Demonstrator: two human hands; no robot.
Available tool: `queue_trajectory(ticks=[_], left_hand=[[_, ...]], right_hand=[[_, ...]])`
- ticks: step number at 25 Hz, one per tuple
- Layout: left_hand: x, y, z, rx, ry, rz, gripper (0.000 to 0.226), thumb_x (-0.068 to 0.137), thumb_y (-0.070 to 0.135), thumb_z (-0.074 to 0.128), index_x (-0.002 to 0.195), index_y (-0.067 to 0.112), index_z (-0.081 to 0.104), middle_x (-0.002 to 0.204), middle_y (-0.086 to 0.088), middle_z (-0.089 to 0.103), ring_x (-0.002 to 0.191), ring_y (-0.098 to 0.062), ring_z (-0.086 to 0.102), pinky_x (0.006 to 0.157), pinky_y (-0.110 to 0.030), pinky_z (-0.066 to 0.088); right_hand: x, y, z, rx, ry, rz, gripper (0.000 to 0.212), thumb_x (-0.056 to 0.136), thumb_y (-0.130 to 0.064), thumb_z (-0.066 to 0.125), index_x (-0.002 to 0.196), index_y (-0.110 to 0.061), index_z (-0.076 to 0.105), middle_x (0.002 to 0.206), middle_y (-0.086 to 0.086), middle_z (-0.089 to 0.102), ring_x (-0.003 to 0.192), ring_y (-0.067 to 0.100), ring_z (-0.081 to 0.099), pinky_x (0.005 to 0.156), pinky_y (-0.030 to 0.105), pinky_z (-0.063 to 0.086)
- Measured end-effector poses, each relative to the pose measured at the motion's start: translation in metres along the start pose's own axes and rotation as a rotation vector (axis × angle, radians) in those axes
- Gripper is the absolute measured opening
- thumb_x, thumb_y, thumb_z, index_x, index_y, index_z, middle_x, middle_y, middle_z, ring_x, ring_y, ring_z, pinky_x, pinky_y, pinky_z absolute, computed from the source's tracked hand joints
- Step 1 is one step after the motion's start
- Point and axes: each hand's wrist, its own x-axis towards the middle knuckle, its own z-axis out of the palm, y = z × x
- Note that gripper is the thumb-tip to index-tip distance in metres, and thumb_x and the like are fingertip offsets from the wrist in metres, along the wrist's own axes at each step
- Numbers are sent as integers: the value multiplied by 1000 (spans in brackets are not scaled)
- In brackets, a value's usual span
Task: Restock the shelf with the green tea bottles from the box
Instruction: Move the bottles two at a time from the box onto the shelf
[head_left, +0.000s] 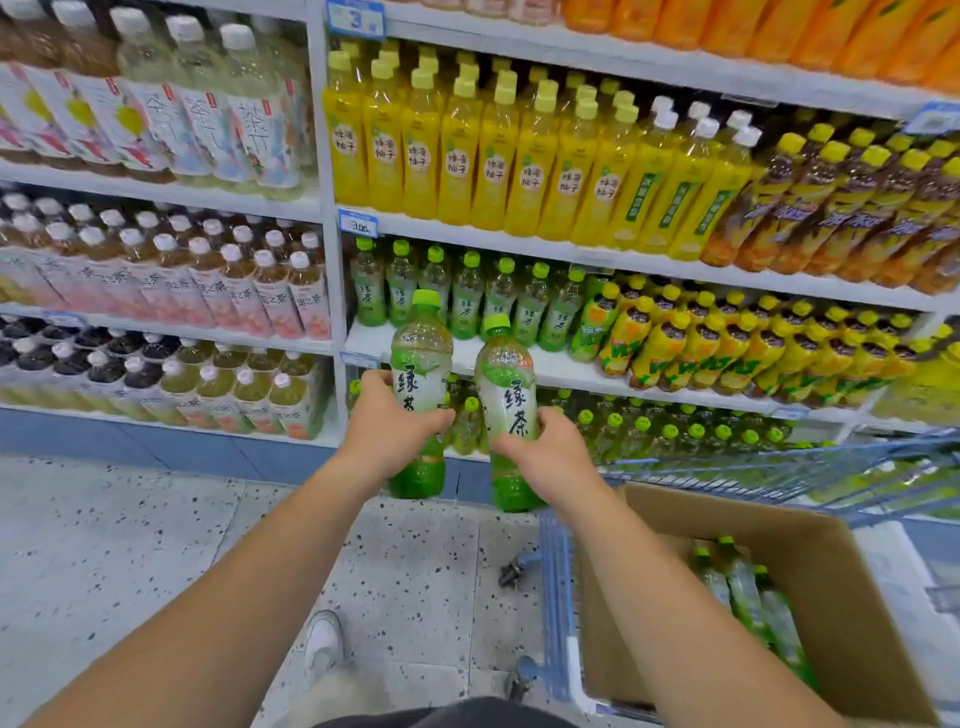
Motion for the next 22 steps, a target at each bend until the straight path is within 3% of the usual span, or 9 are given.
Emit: queue_trajectory(ticks=[2, 5, 7, 9, 11, 14, 17, 20, 22], left_hand=[[27, -4, -30, 39, 2, 14, 66, 59, 40, 90, 108, 25, 48, 96, 14, 64, 82, 0, 61, 62, -22, 48], [74, -17, -78, 119, -24, 35, 58, 57, 45, 90, 105, 28, 60, 96, 11, 71, 87, -11, 68, 74, -36, 57], [98, -19, -97, 125, -36, 55, 52, 61, 39, 92, 103, 35, 60, 94, 15, 71, 85, -6, 69, 69, -25, 55], [134, -21, -112, 120, -45, 84, 50, 66, 31, 92, 102, 39, 57, 92, 20, 69, 77, 9, 65, 58, -9, 47], [165, -27, -119, 117, -26, 110, 52, 68, 27, 91, 105, 39, 56, 91, 23, 66, 74, 21, 59, 52, -1, 42], [215, -47, -115, 99, 37, 122, 52, 67, 26, 91, 109, 34, 61, 91, 22, 67, 76, 23, 57, 54, 2, 41], [264, -77, -101, 98, 85, 138, 48, 63, 22, 90, 98, 40, 61, 87, 23, 67, 76, 23, 57, 55, 1, 40], [313, -109, -76, 113, 96, 176, 45, 63, 26, 90, 91, 41, 57, 83, 26, 67, 78, 22, 57, 54, 1, 40], [340, -126, -62, 116, 98, 238, 40, 64, 30, 90, 88, 41, 59, 82, 36, 66, 77, 23, 57, 55, 3, 39]], right_hand=[[18, -19, 31, 15, 26, -2, 36, 72, -30, 78, 104, -26, 62, 93, -7, 69, 80, 10, 66, 58, 27, 48], [51, -43, 83, 60, 51, -1, 37, 72, -30, 78, 105, -27, 62, 97, -6, 70, 84, 13, 67, 68, 34, 56], [66, -53, 107, 85, 75, 4, 36, 71, -31, 79, 102, -30, 60, 96, -7, 69, 83, 11, 67, 65, 33, 54], [90, -61, 136, 124, 118, 21, 36, 71, -29, 79, 99, -33, 57, 94, -9, 68, 80, 8, 65, 59, 29, 49], [114, -65, 161, 141, 144, 19, 39, 71, -26, 80, 102, -30, 56, 93, -9, 68, 78, 5, 65, 55, 24, 45], [158, -58, 191, 188, 148, 11, 41, 73, -18, 80, 106, -28, 57, 93, -8, 70, 77, 5, 67, 58, 23, 49], [208, -41, 212, 189, 137, -27, 38, 74, -16, 80, 100, -33, 57, 91, -11, 71, 72, -1, 67, 58, 22, 51], [263, -20, 231, 197, 135, -105, 38, 74, -24, 83, 99, -38, 58, 87, -21, 71, 74, -8, 66, 52, 12, 50], [295, -6, 241, 223, 131, -161, 36, 76, -30, 84, 101, -39, 60, 90, -28, 70, 77, -6, 68, 55, 12, 52]])
